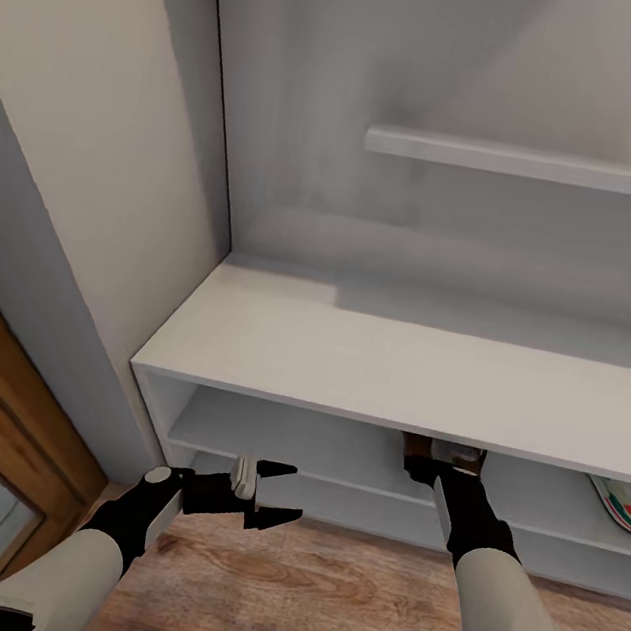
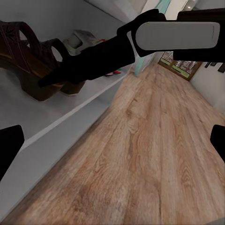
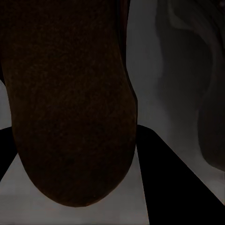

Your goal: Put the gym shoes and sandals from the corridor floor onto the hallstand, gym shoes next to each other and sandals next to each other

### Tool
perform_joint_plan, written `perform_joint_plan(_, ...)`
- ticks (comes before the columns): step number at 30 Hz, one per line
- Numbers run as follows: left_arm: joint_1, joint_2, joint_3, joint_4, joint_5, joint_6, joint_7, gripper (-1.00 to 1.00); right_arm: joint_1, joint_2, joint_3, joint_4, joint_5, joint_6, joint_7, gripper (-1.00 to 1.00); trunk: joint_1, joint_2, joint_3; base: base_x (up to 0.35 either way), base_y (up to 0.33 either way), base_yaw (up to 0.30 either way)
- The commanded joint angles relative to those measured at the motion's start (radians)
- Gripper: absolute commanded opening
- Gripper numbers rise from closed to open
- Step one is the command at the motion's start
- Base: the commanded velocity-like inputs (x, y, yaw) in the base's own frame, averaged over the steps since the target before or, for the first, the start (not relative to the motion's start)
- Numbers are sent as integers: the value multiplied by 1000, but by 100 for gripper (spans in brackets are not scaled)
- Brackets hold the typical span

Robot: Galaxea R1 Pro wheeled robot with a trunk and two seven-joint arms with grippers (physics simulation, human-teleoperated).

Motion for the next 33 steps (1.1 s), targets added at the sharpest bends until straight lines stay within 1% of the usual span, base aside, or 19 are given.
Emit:
perform_joint_plan(1, -1, 0, -1, 1, 4, -7, -1, 100, -1, 1, -5, -2, 3, 4, 3, -100, 0, 0, -1, 0, 0, 0)
perform_joint_plan(2, -1, 0, -1, 1, 4, -7, -1, 100, -1, 1, -5, -2, 3, 4, 3, 100, 0, 0, -1, 0, 0, 0)
perform_joint_plan(22, -1, 0, -1, 1, 4, -7, -1, 100, -1, 0, -7, -2, 3, 4, 4, 100, 0, 0, -1, -6, 0, 0)
perform_joint_plan(33, -1, 0, -1, 1, 4, -7, -1, 100, -1, 1, -7, -2, 3, 4, 4, 100, 0, 0, -1, -310, 0, 0)
